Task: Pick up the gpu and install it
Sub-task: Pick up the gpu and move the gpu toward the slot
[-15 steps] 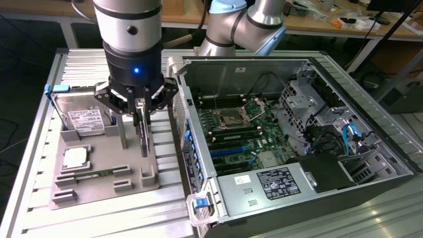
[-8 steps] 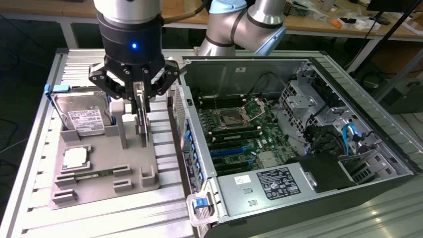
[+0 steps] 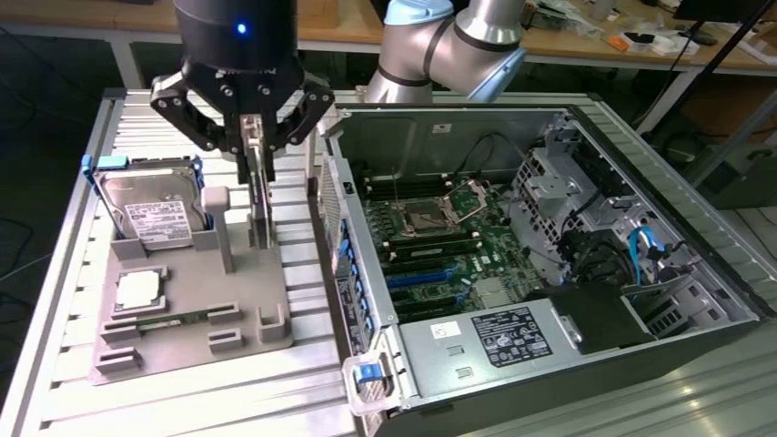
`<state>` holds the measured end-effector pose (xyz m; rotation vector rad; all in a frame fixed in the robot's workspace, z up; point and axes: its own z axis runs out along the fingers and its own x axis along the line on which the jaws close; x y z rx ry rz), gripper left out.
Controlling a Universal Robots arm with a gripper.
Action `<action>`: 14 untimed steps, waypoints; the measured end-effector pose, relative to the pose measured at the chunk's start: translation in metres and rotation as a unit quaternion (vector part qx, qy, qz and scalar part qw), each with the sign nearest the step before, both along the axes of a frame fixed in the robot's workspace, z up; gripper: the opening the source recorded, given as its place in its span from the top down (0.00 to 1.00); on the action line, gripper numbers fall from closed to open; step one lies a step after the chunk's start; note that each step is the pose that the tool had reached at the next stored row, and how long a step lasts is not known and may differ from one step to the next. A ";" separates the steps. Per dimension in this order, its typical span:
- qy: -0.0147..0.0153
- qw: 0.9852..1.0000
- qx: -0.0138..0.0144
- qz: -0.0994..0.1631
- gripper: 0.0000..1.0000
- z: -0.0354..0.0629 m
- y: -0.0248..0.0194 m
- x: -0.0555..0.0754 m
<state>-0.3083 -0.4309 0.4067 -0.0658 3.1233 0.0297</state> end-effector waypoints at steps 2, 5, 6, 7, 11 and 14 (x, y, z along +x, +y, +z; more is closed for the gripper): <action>0.000 1.000 -0.001 0.000 0.73 0.0107 0.0000 0.000; 0.000 1.000 -0.002 0.000 0.73 0.0229 0.0000 0.003; 0.000 1.000 -0.002 0.000 0.73 0.0249 0.0000 0.006; 0.001 1.000 -0.002 0.000 0.73 0.0267 -0.0001 0.011; 0.003 1.000 -0.002 0.000 0.73 0.0297 -0.0005 0.026; 0.004 1.000 -0.002 0.000 0.73 0.0310 -0.0007 0.037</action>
